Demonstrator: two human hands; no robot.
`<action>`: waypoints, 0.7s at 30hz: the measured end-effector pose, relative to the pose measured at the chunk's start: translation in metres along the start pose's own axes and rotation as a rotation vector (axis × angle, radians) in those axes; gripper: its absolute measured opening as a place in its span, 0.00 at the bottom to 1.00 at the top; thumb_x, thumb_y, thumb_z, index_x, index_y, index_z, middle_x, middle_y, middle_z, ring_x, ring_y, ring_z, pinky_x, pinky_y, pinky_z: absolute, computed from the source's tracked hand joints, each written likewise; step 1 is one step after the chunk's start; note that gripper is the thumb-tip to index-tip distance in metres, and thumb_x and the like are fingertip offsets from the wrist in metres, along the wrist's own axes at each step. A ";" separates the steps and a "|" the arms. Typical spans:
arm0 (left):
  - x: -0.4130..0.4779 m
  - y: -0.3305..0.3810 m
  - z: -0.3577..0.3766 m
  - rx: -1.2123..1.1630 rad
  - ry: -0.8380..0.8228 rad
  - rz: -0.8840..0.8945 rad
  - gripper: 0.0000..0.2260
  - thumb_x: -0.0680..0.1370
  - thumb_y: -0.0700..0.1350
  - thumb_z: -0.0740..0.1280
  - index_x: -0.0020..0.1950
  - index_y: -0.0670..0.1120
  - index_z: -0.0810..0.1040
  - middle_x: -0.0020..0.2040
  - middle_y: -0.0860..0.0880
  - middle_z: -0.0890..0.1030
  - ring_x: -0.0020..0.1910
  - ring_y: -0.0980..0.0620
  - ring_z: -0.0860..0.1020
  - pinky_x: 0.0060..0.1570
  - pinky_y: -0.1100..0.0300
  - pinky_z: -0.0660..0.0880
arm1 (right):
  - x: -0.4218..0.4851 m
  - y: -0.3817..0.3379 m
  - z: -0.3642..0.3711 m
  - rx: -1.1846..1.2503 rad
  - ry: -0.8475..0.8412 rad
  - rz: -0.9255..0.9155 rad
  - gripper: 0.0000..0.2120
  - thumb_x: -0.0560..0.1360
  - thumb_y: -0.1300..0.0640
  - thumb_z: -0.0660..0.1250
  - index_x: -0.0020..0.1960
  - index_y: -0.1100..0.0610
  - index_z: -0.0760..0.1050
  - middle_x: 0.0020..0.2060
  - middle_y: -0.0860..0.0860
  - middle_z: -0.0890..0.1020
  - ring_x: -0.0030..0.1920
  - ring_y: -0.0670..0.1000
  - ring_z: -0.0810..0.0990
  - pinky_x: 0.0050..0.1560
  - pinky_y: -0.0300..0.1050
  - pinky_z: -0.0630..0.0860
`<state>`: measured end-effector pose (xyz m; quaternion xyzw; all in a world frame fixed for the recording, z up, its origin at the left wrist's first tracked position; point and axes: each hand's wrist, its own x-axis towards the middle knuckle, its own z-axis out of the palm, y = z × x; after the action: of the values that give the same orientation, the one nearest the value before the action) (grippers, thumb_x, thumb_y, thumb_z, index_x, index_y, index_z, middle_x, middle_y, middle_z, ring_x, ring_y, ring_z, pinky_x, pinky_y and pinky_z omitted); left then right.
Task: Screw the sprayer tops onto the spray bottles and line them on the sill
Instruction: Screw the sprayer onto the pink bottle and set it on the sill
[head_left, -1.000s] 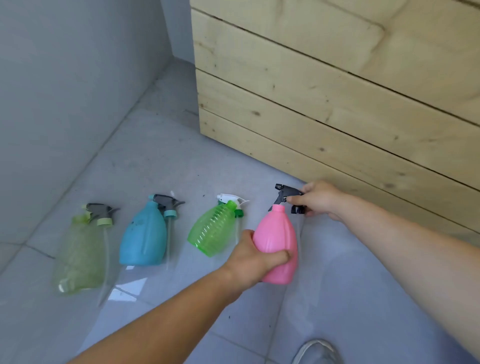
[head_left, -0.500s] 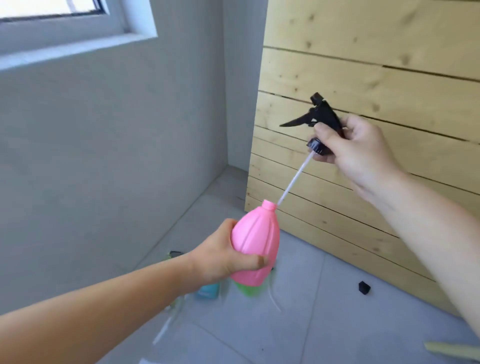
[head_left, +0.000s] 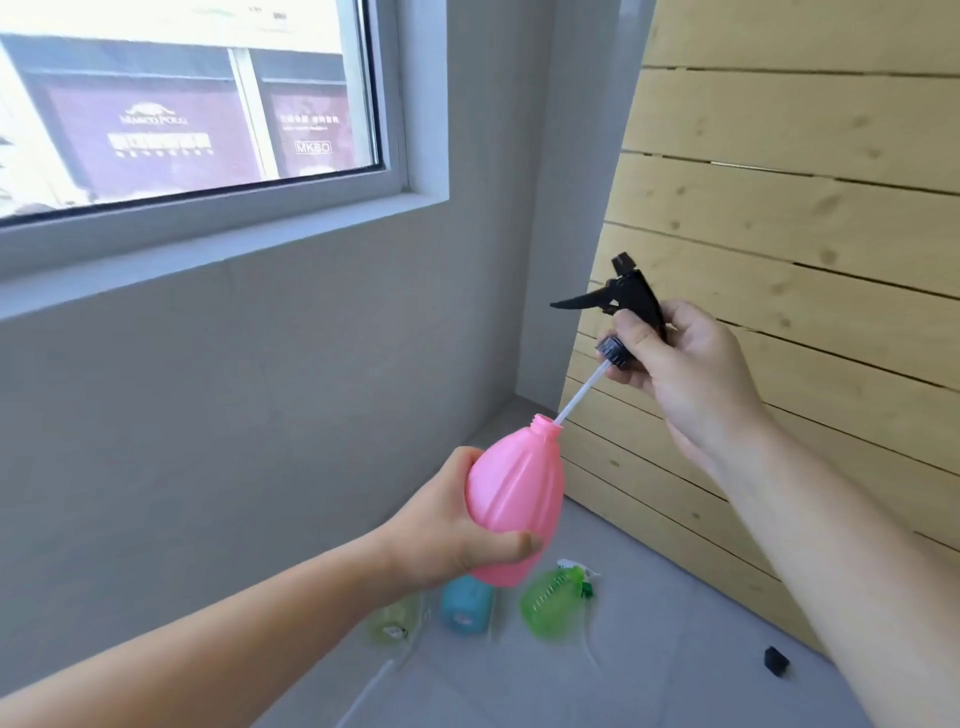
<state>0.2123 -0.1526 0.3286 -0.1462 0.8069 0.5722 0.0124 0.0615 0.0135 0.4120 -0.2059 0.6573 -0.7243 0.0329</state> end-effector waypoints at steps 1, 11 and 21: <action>-0.001 0.000 0.000 0.006 0.001 0.010 0.31 0.70 0.42 0.81 0.67 0.52 0.69 0.58 0.51 0.80 0.54 0.53 0.82 0.44 0.64 0.83 | -0.004 0.007 0.004 -0.008 -0.044 0.032 0.02 0.78 0.58 0.68 0.48 0.57 0.78 0.40 0.54 0.84 0.42 0.52 0.84 0.46 0.48 0.83; 0.011 -0.007 -0.006 -0.026 -0.110 0.027 0.35 0.61 0.53 0.80 0.66 0.56 0.72 0.58 0.51 0.82 0.56 0.51 0.84 0.47 0.60 0.83 | -0.014 0.052 0.003 0.018 -0.297 0.163 0.06 0.79 0.60 0.66 0.54 0.62 0.76 0.44 0.55 0.86 0.45 0.52 0.84 0.52 0.53 0.81; 0.030 -0.005 0.004 -0.024 -0.219 -0.005 0.36 0.59 0.56 0.80 0.66 0.56 0.75 0.57 0.52 0.84 0.54 0.53 0.84 0.52 0.57 0.84 | -0.012 0.065 -0.017 0.005 -0.371 0.233 0.05 0.81 0.61 0.63 0.53 0.61 0.76 0.44 0.56 0.84 0.44 0.52 0.82 0.44 0.43 0.78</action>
<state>0.1838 -0.1576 0.3171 -0.0847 0.7933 0.5945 0.1002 0.0520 0.0242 0.3455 -0.2582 0.6576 -0.6666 0.2375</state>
